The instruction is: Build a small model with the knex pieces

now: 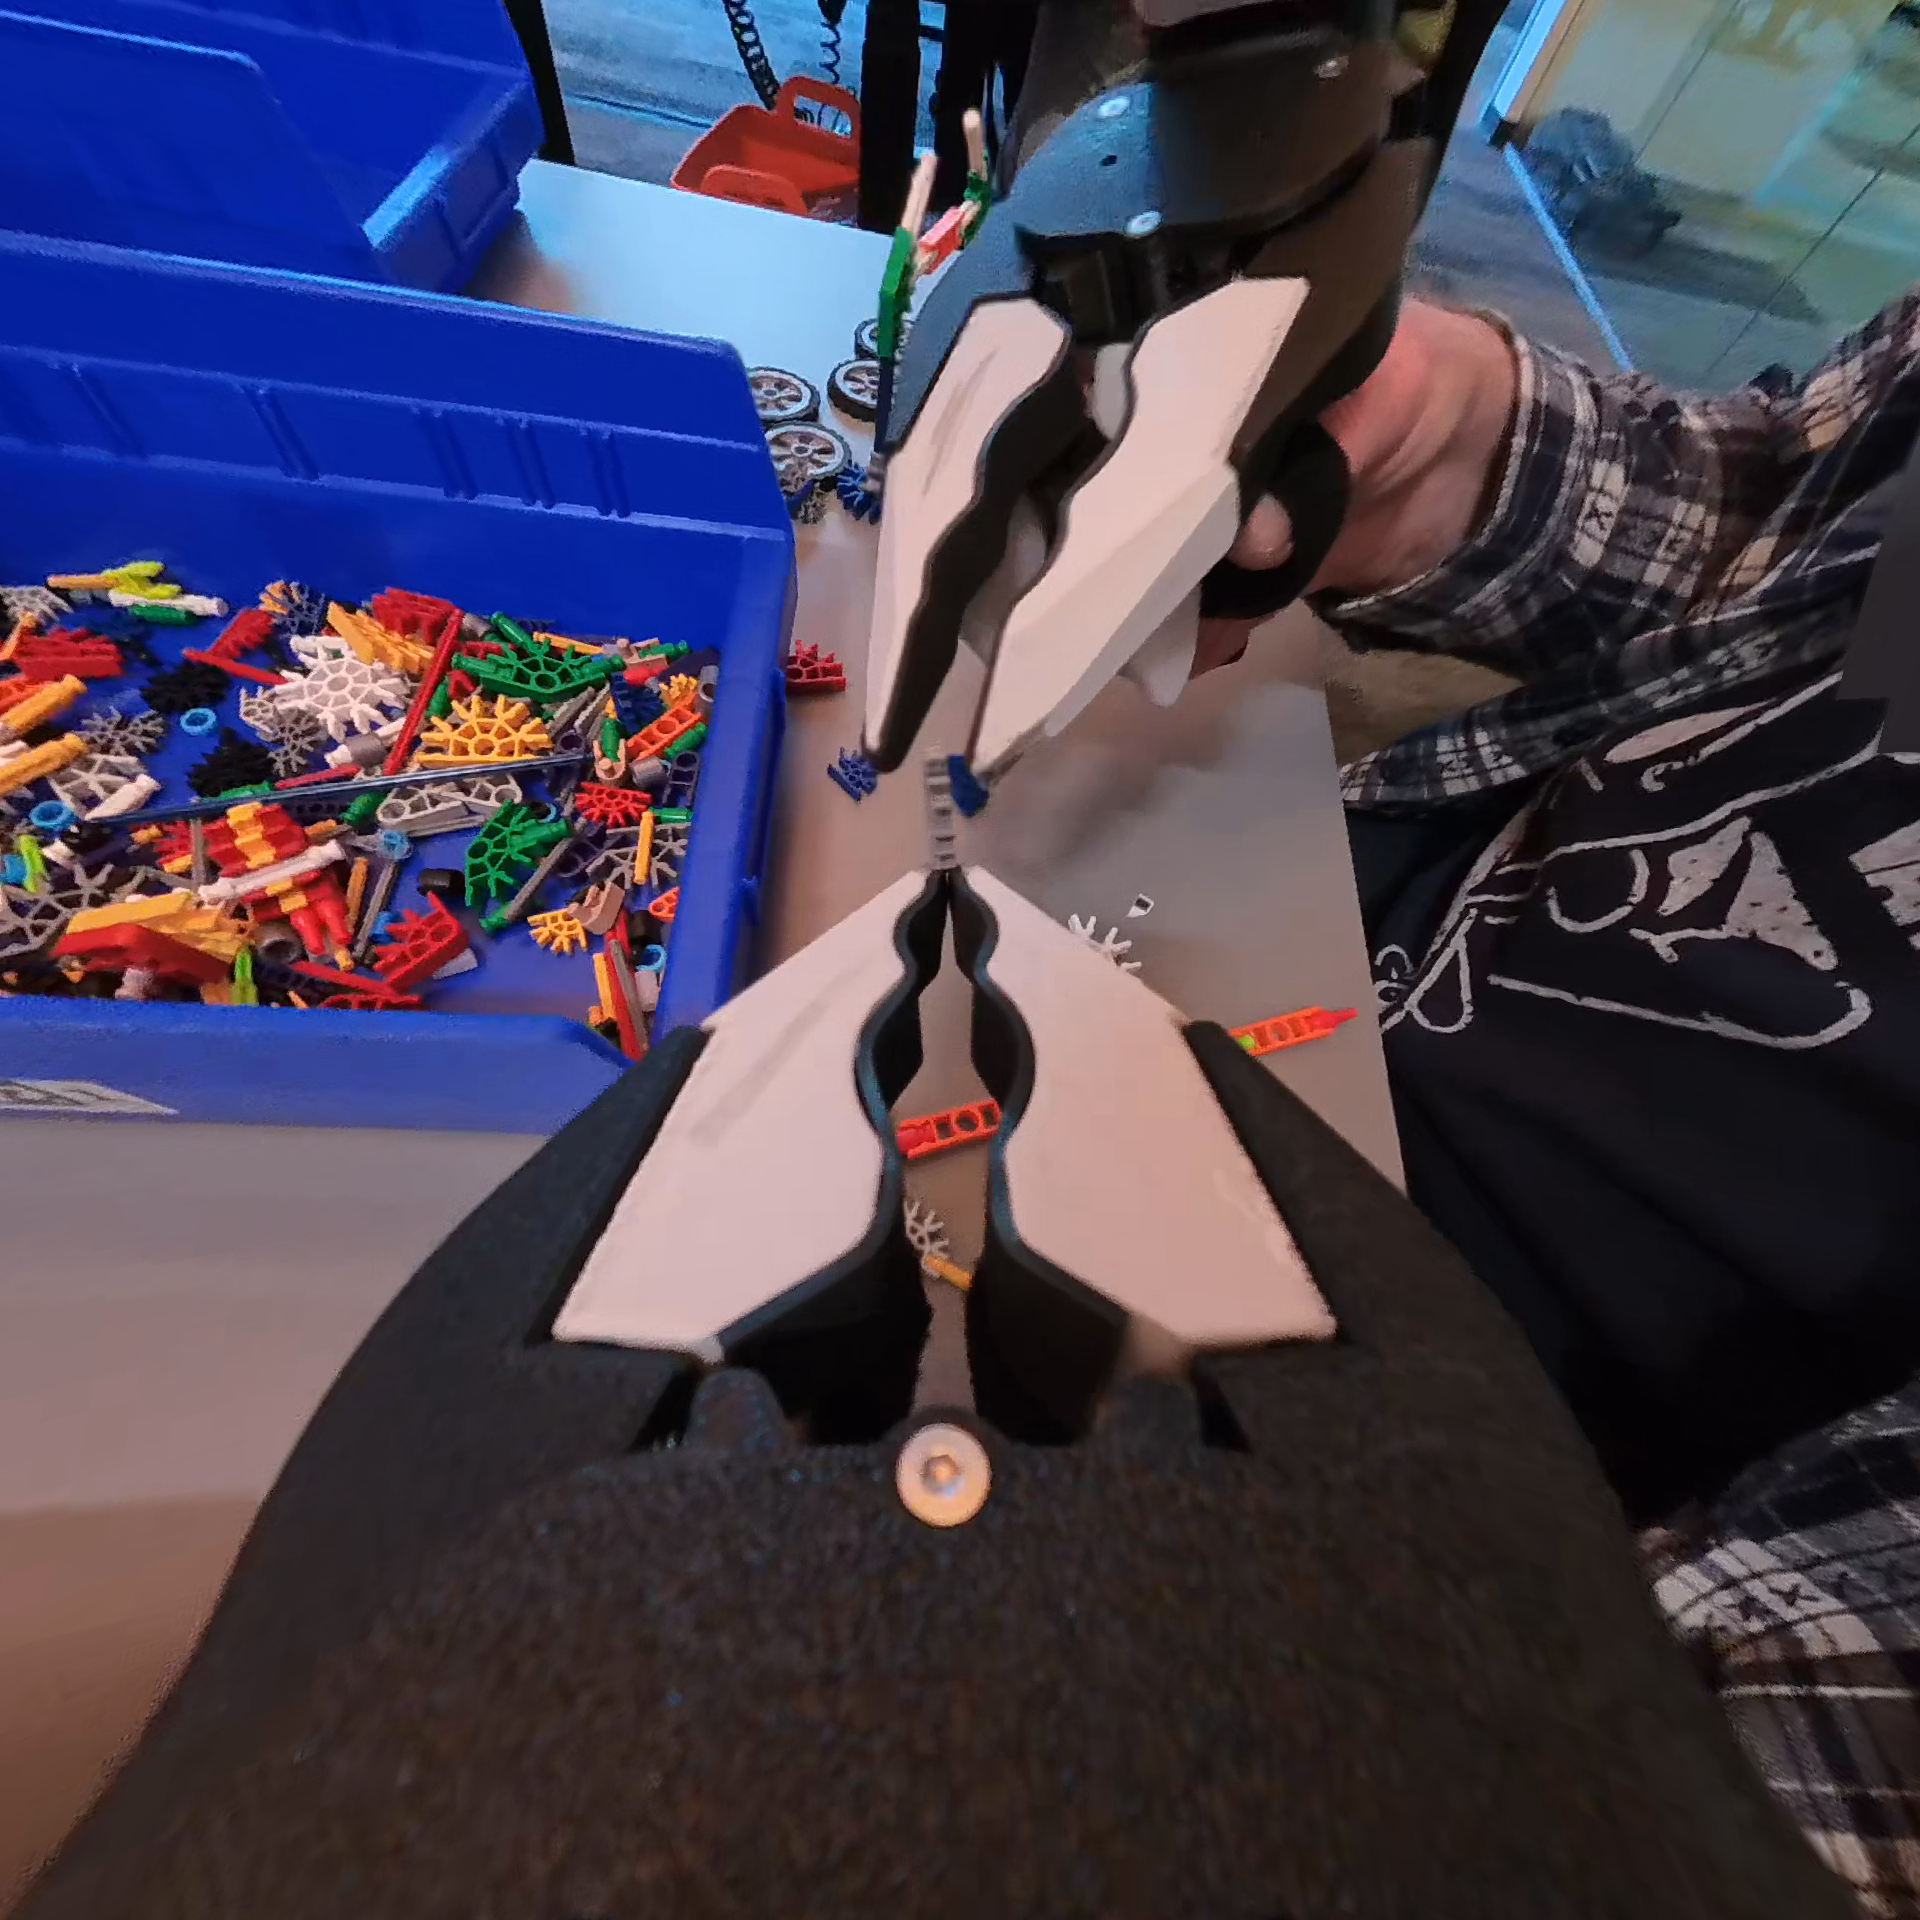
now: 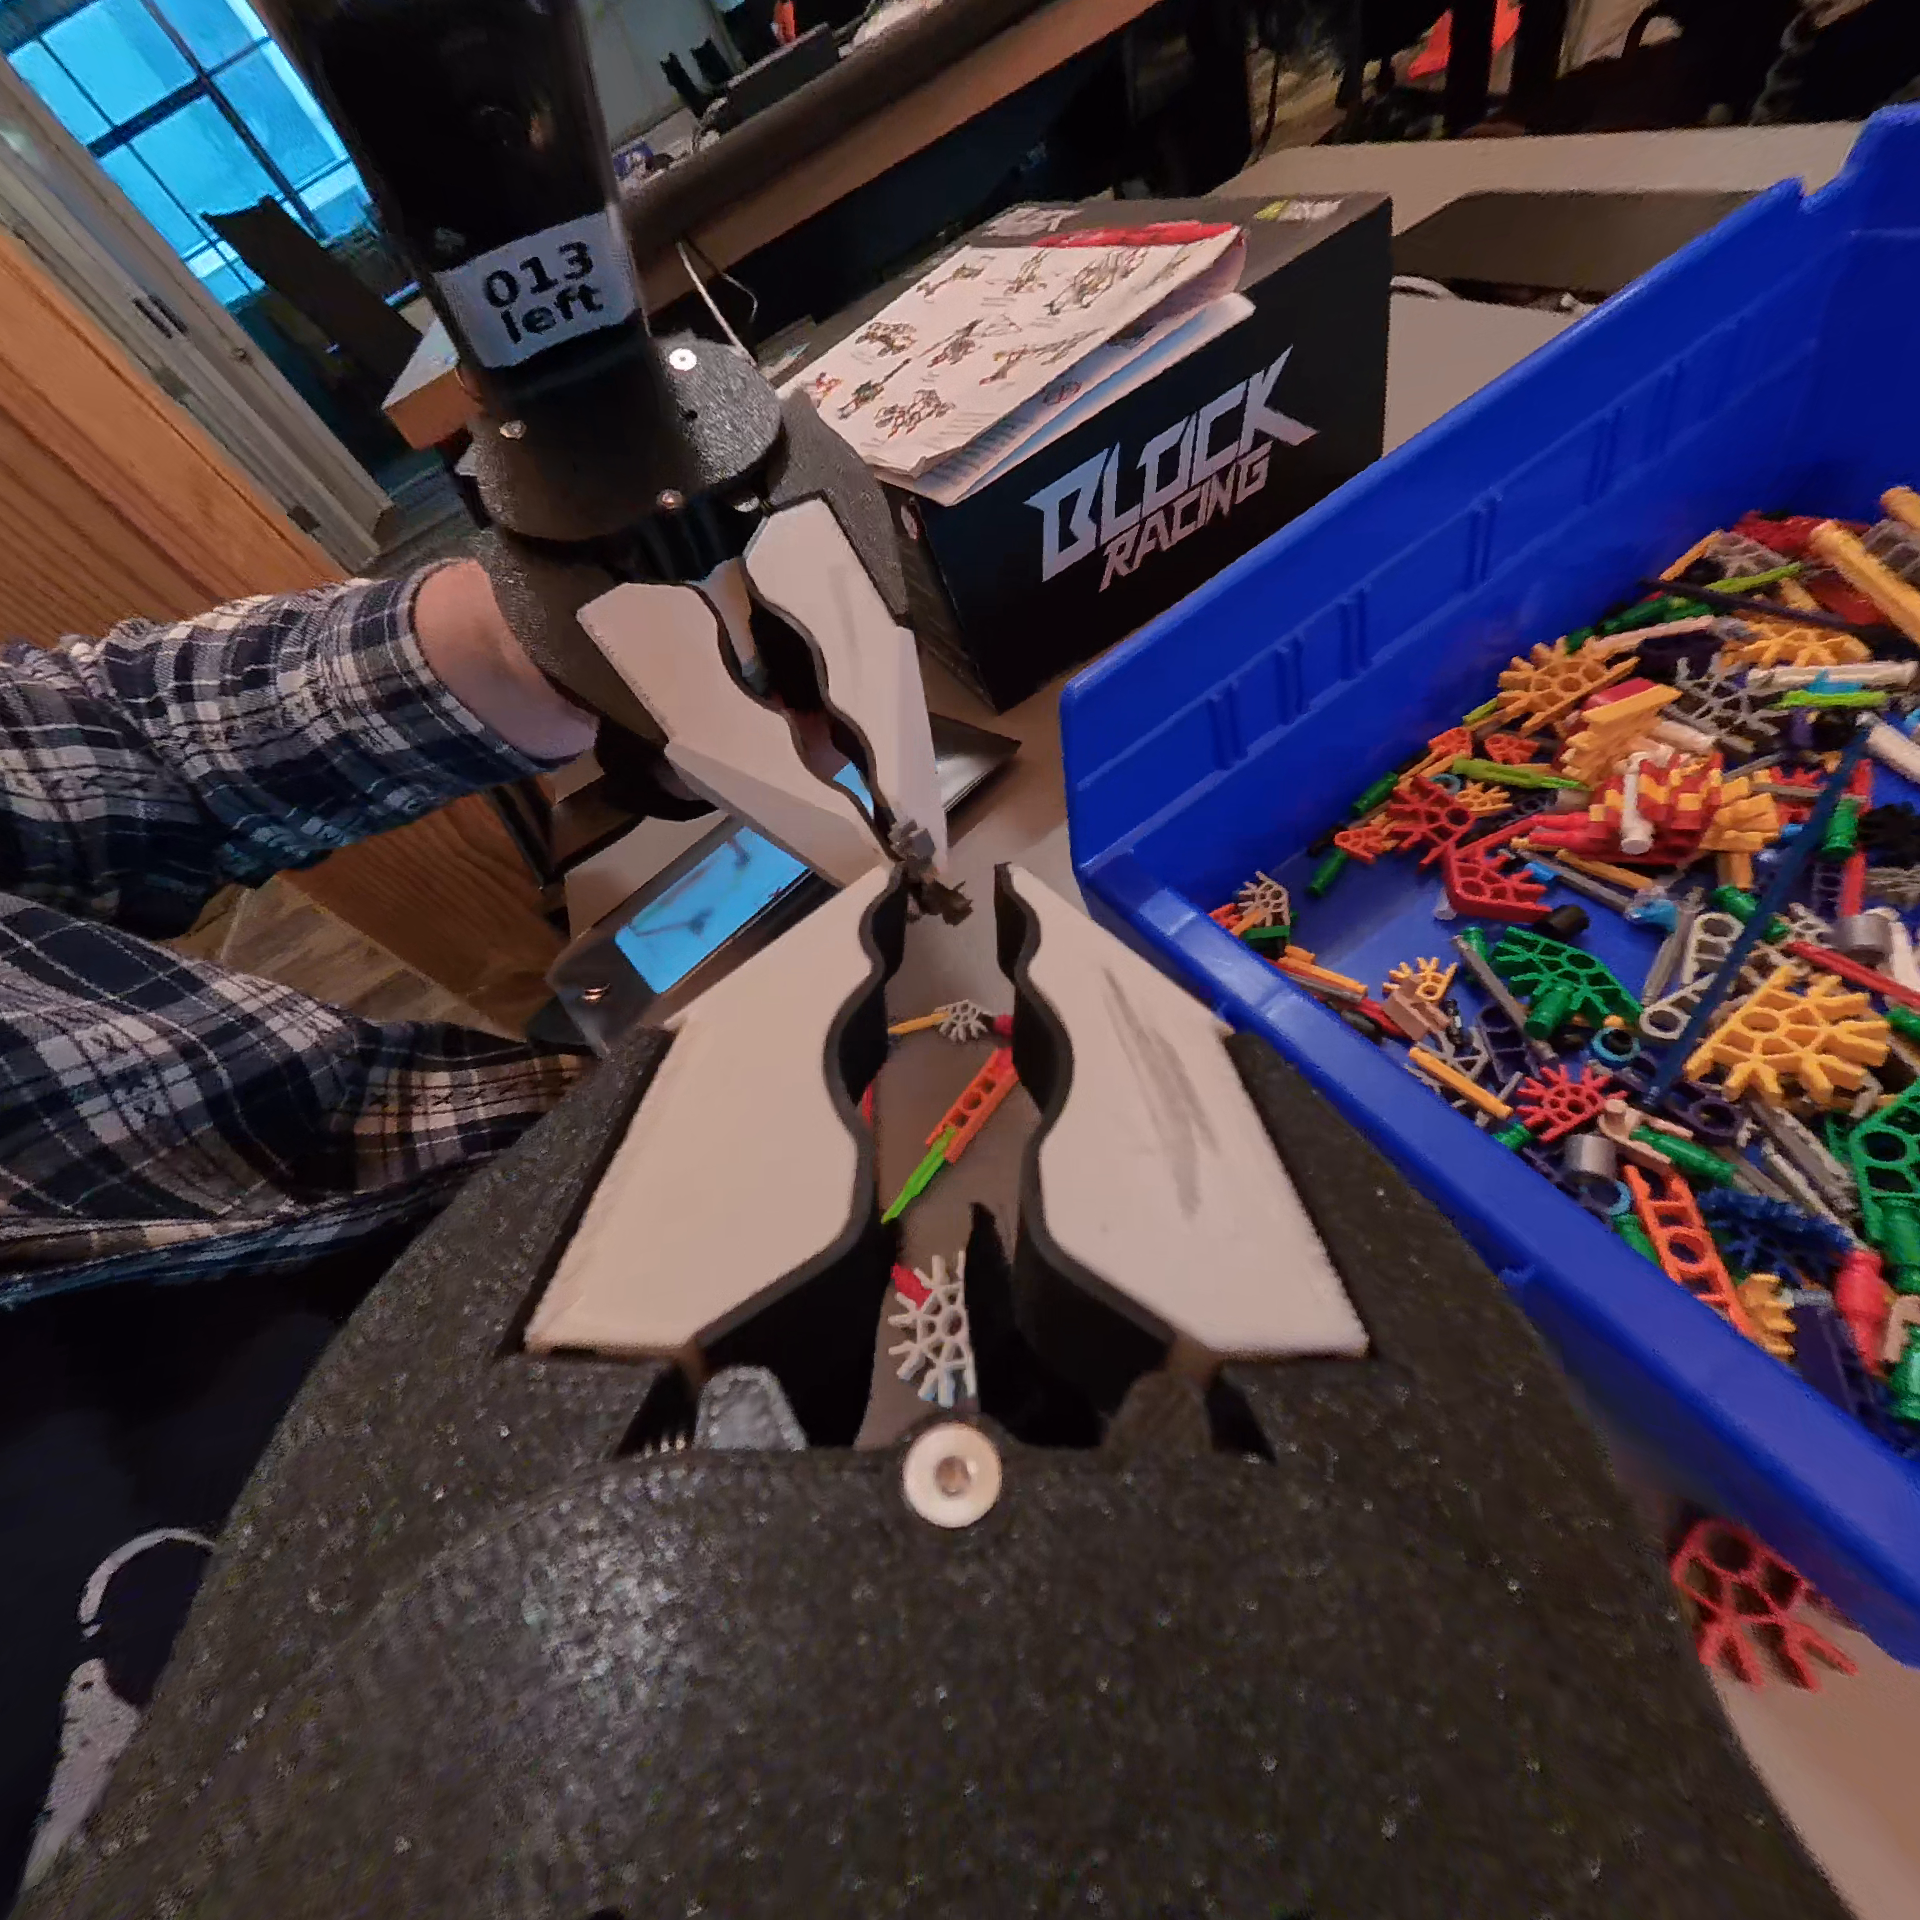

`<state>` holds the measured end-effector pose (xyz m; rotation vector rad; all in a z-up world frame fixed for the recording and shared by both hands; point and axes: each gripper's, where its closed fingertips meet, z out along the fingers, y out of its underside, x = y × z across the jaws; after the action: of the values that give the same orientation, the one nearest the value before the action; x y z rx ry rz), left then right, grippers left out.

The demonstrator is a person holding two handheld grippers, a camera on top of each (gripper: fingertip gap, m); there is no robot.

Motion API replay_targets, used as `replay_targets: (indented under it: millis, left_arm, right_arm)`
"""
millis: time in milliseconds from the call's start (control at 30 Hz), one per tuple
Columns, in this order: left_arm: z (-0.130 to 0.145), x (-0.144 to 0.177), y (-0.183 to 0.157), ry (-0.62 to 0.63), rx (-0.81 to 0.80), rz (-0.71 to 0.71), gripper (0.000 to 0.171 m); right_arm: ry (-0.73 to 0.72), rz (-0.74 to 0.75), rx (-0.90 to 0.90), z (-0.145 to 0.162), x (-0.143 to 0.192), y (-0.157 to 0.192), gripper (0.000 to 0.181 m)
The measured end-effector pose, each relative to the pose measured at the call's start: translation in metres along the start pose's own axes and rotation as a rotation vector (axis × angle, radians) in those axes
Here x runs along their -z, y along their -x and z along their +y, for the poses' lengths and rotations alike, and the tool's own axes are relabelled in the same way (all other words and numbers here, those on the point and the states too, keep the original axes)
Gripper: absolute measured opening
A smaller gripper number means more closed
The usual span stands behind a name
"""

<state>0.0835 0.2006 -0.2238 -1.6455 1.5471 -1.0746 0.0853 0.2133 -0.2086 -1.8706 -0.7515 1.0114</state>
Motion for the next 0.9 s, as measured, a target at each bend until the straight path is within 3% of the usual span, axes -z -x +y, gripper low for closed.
replay_targets:
  millis: [33, 233, 333, 467, 733, 900]
  left_arm:
    - [0.0, 0.0, 0.0, -0.006, 0.02, 0.004, 0.0]
    - [-0.01, 0.005, 0.001, -0.088, 0.14, 0.047, 0.0]
    - [-0.011, 0.004, 0.002, -0.098, 0.153, 0.051, 0.0]
    - [-0.01, 0.005, -0.002, -0.088, 0.147, 0.056, 0.0]
    - [-0.008, 0.004, -0.01, -0.045, 0.168, 0.128, 0.0]
    - [-0.005, 0.001, -0.013, -0.028, 0.179, 0.153, 0.0]
  right_arm:
    - [-0.014, 0.011, 0.023, -0.002, 0.002, 0.0, 0.017]
    - [0.022, 0.226, 0.37, -0.001, 0.007, 0.0, 0.025]
    - [0.044, 0.327, 0.449, -0.003, 0.003, -0.004, 0.028]
    - [0.044, 0.343, 0.49, -0.004, 0.0, -0.005, 0.027]
    - [0.187, 0.468, 0.921, 0.006, -0.006, -0.004, 0.022]
    - [0.216, 0.511, 1.023, 0.005, -0.004, -0.008, 0.012]
